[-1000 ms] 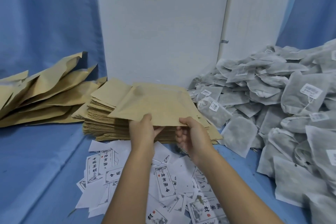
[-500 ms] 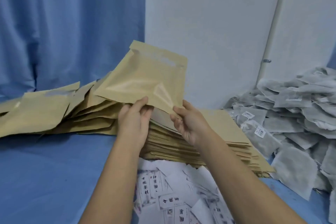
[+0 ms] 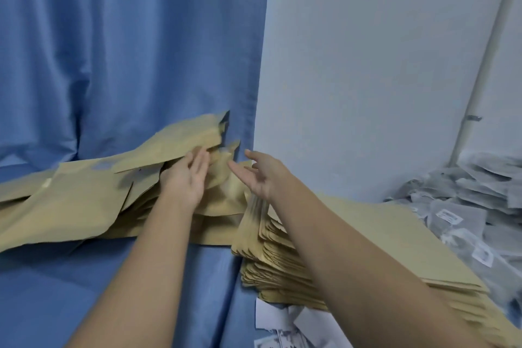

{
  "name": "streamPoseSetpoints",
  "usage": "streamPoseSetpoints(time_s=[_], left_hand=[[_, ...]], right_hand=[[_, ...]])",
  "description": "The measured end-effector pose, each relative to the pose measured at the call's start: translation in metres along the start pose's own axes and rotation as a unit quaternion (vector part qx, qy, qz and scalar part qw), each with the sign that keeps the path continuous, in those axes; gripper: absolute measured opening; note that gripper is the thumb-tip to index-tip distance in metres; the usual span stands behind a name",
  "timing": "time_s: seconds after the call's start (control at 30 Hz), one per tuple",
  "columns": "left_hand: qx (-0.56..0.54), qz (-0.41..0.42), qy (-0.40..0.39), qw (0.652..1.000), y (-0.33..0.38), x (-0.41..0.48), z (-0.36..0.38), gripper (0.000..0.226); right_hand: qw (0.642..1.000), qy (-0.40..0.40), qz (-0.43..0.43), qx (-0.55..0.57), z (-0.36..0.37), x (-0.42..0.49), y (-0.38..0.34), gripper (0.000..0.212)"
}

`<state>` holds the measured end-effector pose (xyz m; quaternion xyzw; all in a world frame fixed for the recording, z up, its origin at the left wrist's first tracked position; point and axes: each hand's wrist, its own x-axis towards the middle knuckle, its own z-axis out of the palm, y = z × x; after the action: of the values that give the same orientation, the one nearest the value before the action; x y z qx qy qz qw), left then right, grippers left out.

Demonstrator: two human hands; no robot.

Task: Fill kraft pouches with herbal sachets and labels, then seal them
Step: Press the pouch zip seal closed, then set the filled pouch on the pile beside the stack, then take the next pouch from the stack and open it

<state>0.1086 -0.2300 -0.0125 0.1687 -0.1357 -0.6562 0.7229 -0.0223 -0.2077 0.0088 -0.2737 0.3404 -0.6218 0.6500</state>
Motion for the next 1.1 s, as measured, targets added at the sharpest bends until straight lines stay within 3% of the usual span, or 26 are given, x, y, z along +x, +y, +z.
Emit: streamPoseSetpoints(time_s=[0.2, 0.27, 0.33, 0.37, 0.47, 0.57, 0.67, 0.77, 0.87, 1.0, 1.1], left_hand=[[-0.008, 0.025, 0.017, 1.0, -0.017, -0.034, -0.013, 0.032], [-0.004, 0.014, 0.008, 1.0, -0.029, -0.054, -0.01, 0.018], [0.011, 0.003, 0.004, 1.0, -0.045, -0.076, -0.001, 0.013], [0.022, -0.005, 0.001, 1.0, -0.054, -0.088, 0.004, 0.012], [0.046, -0.027, -0.015, 0.998, -0.086, -0.122, 0.018, 0.017], [0.056, -0.045, -0.028, 0.997, -0.119, -0.158, 0.027, 0.021], [0.052, -0.077, -0.046, 0.995, -0.149, -0.194, 0.027, 0.027], [0.085, -0.118, -0.068, 0.987, -0.171, -0.22, 0.023, 0.028], [0.184, -0.159, -0.094, 0.965, -0.182, -0.23, 0.015, 0.019], [0.273, -0.151, -0.013, 0.95, -0.19, -0.225, 0.005, 0.025], [0.211, -0.116, 0.013, 0.97, -0.183, -0.221, 0.004, 0.029]], right_hand=[[0.997, 0.019, -0.076, -0.023, -0.043, -0.036, -0.009, 0.008], [0.987, 0.031, -0.123, -0.098, -0.06, -0.052, -0.019, 0.018], [0.951, 0.062, -0.157, -0.257, -0.081, -0.069, -0.027, 0.022], [0.91, 0.081, -0.168, -0.369, -0.093, -0.078, -0.031, 0.024], [0.723, 0.075, -0.136, -0.673, -0.133, -0.105, -0.035, 0.044], [0.601, 0.04, -0.093, -0.793, -0.17, -0.133, -0.029, 0.064], [0.499, 0.043, -0.171, -0.848, -0.201, -0.155, -0.023, 0.046], [0.514, 0.057, -0.237, -0.822, -0.217, -0.167, -0.023, 0.027], [0.534, 0.101, -0.266, -0.796, -0.229, -0.169, -0.02, 0.043], [0.629, 0.193, -0.375, -0.653, -0.236, -0.18, -0.016, 0.039], [0.635, 0.201, -0.422, -0.615, -0.239, -0.188, -0.01, 0.035]])
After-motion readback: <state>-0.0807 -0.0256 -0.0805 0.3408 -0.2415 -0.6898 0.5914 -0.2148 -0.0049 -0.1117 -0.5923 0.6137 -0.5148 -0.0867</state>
